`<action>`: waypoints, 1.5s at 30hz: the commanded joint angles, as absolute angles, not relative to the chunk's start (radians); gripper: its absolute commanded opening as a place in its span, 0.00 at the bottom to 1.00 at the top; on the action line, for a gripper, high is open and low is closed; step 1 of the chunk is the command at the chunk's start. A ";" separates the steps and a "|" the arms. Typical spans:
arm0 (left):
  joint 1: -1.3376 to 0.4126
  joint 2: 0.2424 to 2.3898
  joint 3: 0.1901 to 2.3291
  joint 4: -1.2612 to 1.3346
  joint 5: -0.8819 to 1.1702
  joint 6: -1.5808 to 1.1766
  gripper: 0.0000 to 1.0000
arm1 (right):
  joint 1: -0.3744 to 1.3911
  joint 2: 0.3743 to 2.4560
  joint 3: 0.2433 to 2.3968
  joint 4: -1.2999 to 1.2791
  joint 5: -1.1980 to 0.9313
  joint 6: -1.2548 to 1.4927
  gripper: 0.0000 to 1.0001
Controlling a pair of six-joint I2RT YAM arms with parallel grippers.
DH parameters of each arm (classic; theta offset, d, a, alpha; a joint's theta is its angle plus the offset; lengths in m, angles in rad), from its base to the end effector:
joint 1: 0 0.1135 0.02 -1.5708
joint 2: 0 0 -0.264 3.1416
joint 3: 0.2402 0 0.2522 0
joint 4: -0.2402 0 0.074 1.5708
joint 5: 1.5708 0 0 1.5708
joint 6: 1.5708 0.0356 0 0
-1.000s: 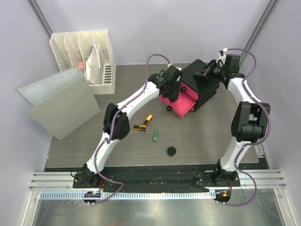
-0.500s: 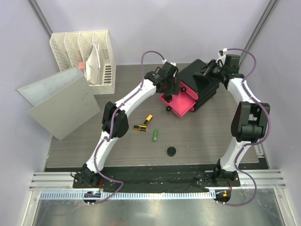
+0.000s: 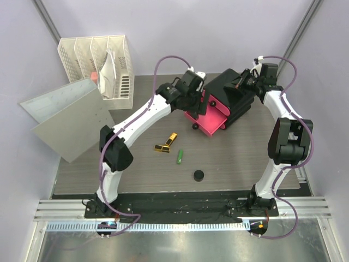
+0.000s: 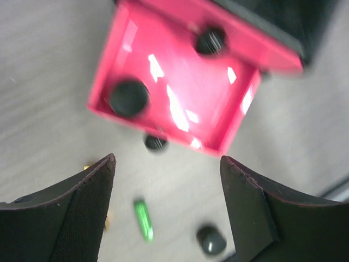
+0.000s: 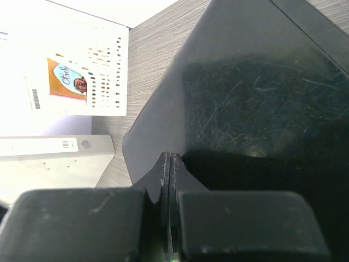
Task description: Organize the makeup
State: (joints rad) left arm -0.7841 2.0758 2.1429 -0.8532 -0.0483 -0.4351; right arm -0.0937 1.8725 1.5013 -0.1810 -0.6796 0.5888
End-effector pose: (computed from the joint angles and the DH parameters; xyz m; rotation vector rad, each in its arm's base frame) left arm 0.3308 -0.3275 0.3433 0.3964 2.3880 -0.5256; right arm 0.4352 -0.0184 0.2793 0.3133 2.1253 1.0107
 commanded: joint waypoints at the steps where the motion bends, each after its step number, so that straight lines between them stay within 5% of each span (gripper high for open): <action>1: -0.867 2.048 2.095 -1.003 -0.008 -0.361 0.78 | -0.086 1.962 1.433 -0.405 -0.571 0.508 0.01; 16: -1.072 2.056 1.842 -1.149 0.066 -0.265 0.88 | -0.086 1.948 1.413 -0.403 -0.568 0.502 0.01; 45: -1.158 2.292 1.950 -1.149 0.187 -0.242 0.89 | -0.086 1.898 1.344 -0.400 -0.555 0.474 0.01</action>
State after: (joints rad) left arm -1.1519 2.2726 1.8984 -1.1591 0.1967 -0.2470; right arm -0.0925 1.8294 1.4303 -0.1322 -0.6800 0.5667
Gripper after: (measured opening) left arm 0.885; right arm 0.015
